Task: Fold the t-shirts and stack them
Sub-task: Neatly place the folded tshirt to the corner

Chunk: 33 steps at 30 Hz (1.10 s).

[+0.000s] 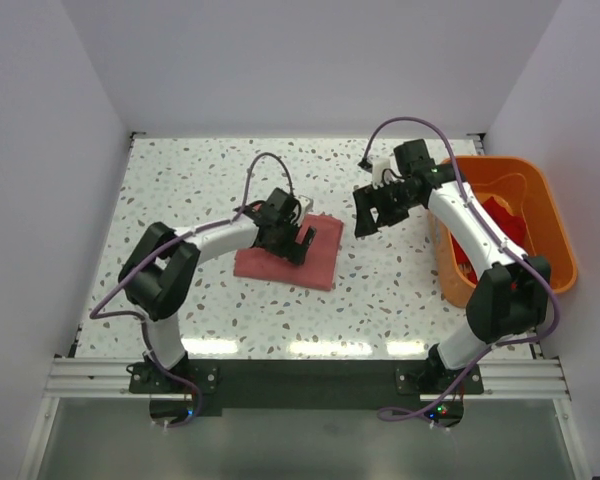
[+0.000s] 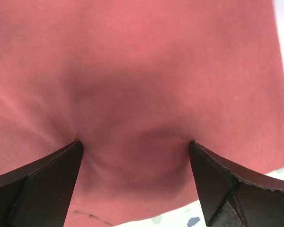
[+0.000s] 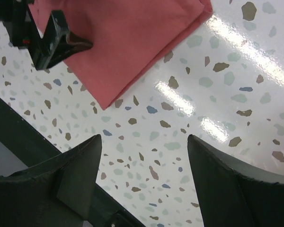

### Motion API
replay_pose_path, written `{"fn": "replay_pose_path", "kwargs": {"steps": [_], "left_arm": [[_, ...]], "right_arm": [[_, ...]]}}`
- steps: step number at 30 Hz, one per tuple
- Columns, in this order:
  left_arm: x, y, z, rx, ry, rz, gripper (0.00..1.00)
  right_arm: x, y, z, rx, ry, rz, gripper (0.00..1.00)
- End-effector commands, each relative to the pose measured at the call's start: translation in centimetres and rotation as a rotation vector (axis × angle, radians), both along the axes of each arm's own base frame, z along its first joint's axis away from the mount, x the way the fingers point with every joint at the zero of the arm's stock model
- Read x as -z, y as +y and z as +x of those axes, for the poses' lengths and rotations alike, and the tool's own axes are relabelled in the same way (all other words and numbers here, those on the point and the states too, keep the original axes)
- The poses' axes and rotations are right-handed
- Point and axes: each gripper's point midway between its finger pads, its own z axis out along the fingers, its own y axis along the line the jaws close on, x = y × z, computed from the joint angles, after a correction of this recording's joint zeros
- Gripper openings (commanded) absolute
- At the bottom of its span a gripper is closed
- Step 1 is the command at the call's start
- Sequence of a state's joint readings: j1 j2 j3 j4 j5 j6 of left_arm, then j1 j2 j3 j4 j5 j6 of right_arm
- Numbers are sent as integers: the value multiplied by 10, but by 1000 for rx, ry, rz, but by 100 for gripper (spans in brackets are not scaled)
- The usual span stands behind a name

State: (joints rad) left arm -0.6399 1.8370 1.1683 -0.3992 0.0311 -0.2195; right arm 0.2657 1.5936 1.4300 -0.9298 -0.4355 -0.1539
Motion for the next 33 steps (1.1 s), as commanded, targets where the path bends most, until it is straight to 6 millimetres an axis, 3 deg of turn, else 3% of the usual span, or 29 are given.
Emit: {"fn": "replay_pose_path", "kwargs": {"steps": [1,2,4,5,7,8,10,11,12,14,15,16,17,18,20,25,28,33], "left_arm": [[23,47,17,-76,92,86,100],[31,72,27,-99,126,91,100],[41,104,34,-133,175,113,100],[45,137,43,-171,192,122,100],[46,173,52,-211,222,155,100],[53,206,58,-260,240,169,100],[48,236,75,-293,225,176,100],[54,252,78,-313,234,207,100],[47,279,94,-346,204,214,100],[59,302,98,-374,239,235,100],[52,326,115,-412,203,262,100],[54,337,119,-427,207,275,100],[67,347,119,-411,230,265,99],[64,355,132,-415,206,273,99],[73,373,137,-422,206,304,98],[81,394,145,-439,182,316,98],[75,395,154,-440,165,277,98],[35,383,188,-435,66,162,100]], "right_arm": [[-12,-12,4,0,-65,-36,77],[-11,-13,4,0,-63,-40,77],[-11,-13,4,-1,-62,-41,77],[-10,-14,4,-1,-58,-40,77],[-10,-14,5,-6,-55,-43,77],[-12,-14,7,-10,-59,-49,77],[-11,-16,8,-14,-60,-61,77],[-10,-17,9,-12,-60,-65,77],[-11,-17,10,-14,-63,-66,77],[-9,-19,11,-10,-59,-65,77],[-6,-19,10,-9,-52,-66,77],[-6,-19,10,-9,-50,-64,77],[-4,-19,10,-11,-45,-64,77],[-3,-18,10,-11,-43,-65,77],[-4,-18,12,-11,-43,-62,77],[-7,-18,13,-16,-46,-69,78],[-5,-19,13,-23,-42,-70,78],[-8,-16,16,-30,-36,-58,78]]}}
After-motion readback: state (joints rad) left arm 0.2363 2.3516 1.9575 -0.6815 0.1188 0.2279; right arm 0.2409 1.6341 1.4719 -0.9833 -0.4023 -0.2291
